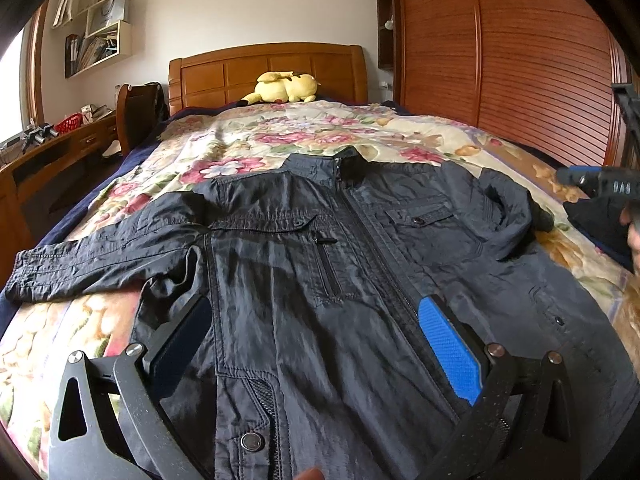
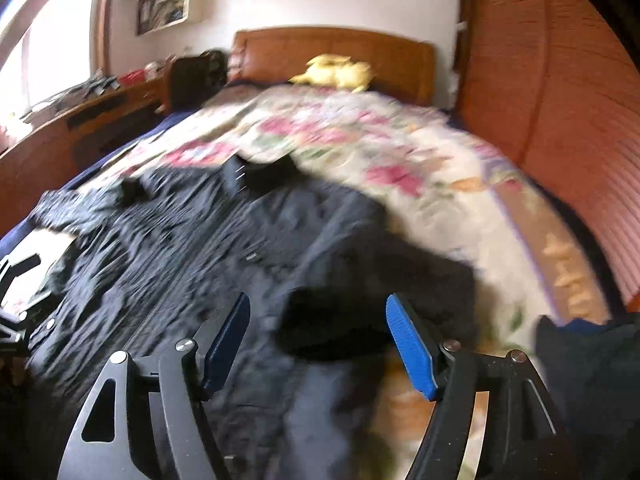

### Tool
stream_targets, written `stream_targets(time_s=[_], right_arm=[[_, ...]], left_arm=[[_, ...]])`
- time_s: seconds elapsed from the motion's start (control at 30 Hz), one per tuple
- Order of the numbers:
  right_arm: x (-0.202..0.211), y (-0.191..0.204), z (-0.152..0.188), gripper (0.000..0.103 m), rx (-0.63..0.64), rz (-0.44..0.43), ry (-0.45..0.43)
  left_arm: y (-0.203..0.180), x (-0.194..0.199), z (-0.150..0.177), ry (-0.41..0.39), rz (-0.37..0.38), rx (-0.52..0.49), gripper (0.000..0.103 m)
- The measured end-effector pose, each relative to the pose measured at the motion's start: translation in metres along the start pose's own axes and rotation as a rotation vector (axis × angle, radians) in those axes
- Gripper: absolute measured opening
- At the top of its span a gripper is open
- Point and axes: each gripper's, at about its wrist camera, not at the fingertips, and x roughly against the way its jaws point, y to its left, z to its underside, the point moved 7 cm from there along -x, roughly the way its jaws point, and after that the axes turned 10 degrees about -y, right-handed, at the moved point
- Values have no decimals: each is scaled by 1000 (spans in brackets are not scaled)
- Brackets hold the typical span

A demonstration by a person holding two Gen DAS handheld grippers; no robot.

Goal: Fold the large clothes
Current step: 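Lift the sleeve with the right tool, fold it across the jacket body, release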

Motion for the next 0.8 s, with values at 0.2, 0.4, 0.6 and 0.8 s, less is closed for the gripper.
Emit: stream_targets(time_s=[0.2, 0.4, 0.6, 0.8], right_arm=[[-9, -62, 31, 73, -77, 164, 72], [-35, -97, 63, 73, -184, 218, 185], [-52, -106, 85, 73, -251, 210, 271], [-47, -105, 91, 62, -241, 187, 292]], left_arm=[[-5, -7, 8, 20, -4, -23, 103], [-9, -11, 14, 40, -12, -49, 103], [-10, -15, 18, 59, -12, -54, 103], [-11, -16, 17, 60, -13, -56, 103]])
